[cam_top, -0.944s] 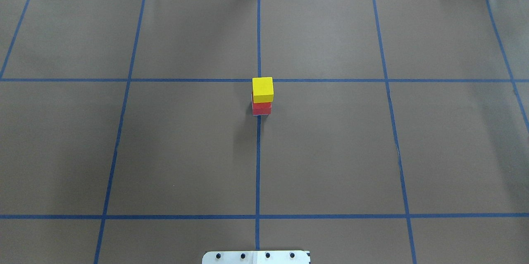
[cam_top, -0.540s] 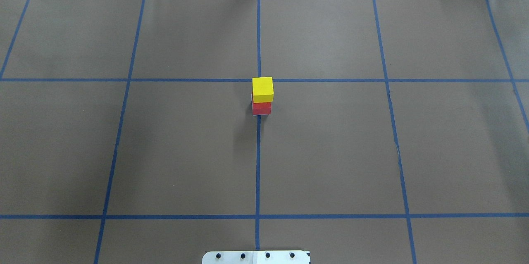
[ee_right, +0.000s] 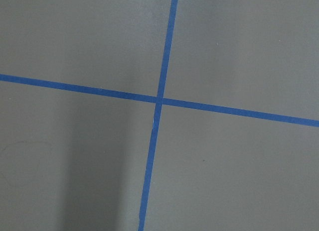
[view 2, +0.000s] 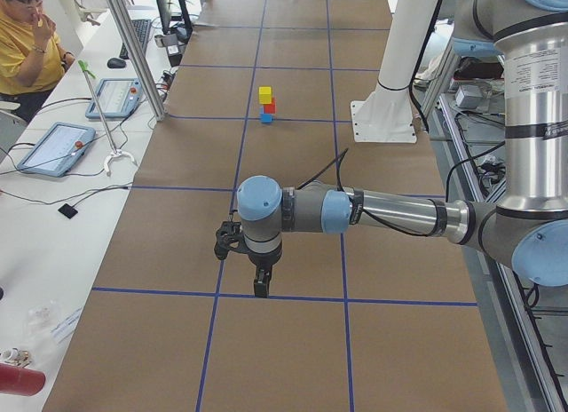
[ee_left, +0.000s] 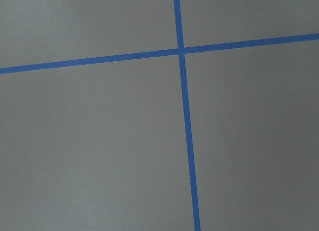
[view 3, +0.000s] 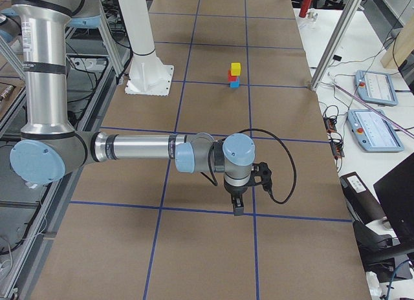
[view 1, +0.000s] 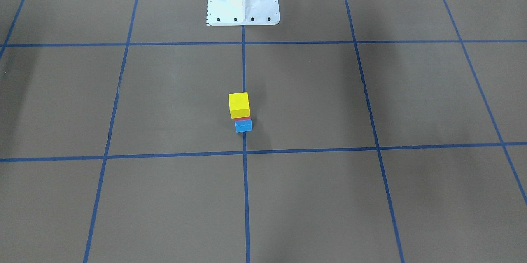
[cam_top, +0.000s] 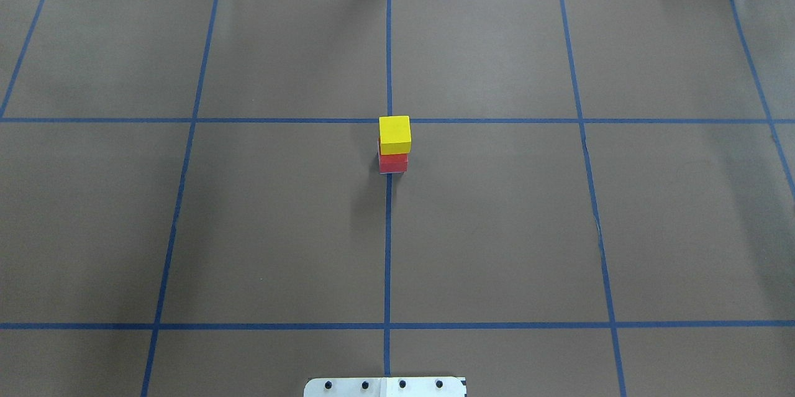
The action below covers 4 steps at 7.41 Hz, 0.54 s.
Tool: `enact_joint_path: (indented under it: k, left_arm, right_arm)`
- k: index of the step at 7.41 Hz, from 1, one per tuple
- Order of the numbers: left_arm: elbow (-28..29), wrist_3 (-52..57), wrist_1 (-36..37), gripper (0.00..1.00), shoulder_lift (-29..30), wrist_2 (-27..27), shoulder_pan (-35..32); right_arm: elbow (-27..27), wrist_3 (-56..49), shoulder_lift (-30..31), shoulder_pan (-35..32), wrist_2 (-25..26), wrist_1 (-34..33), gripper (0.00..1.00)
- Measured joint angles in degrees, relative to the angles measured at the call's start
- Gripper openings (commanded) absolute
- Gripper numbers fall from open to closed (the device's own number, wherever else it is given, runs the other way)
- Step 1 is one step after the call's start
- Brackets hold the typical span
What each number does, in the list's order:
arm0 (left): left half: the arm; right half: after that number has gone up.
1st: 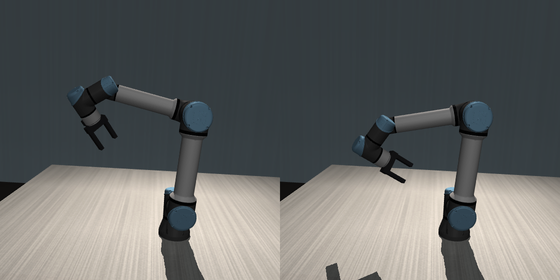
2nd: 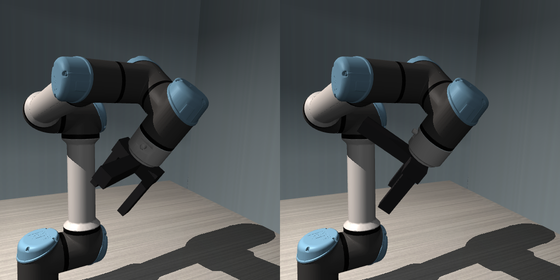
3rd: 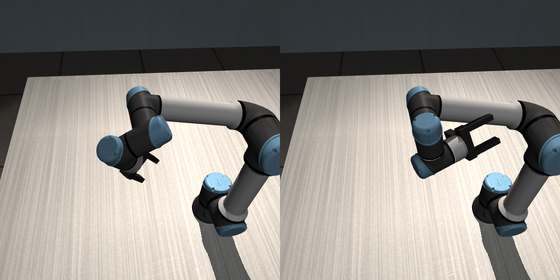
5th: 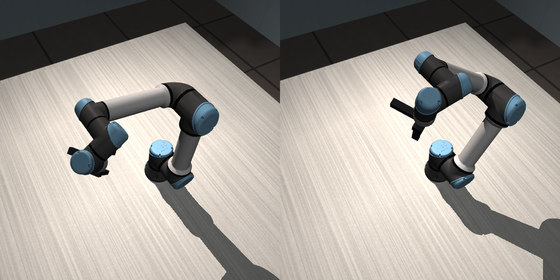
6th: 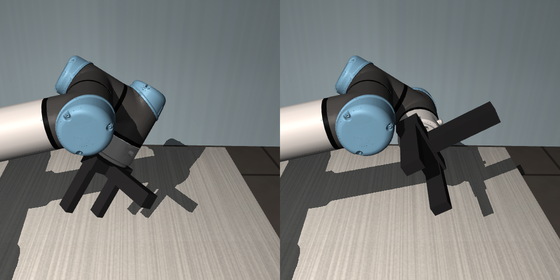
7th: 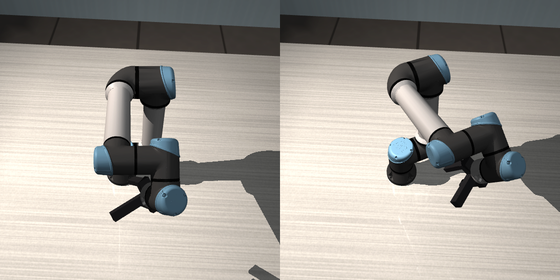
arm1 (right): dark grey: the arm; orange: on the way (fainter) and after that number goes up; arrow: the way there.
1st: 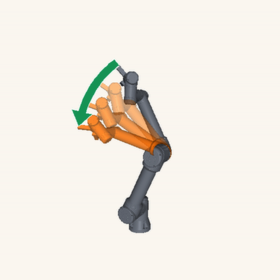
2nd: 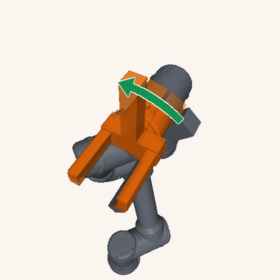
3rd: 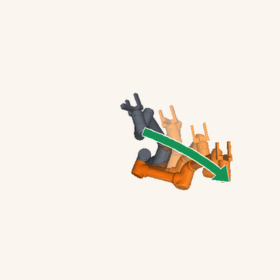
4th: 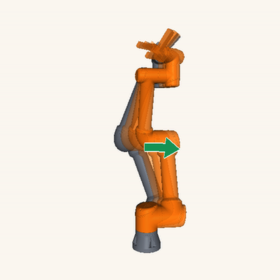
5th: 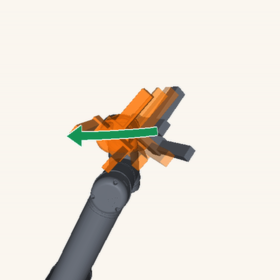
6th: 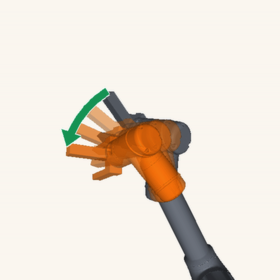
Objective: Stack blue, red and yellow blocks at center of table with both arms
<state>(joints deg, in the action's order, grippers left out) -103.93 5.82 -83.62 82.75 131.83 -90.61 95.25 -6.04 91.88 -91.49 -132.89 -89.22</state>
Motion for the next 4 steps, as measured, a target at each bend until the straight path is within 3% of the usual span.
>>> enact_joint_path:
  k: [4]
  left_arm:
    - [0.8, 0.2, -0.6, 1.0, 0.0, -0.2, 0.2]
  right_arm:
    - [0.0, 0.5, -0.3, 0.0, 0.1, -0.1, 1.0]
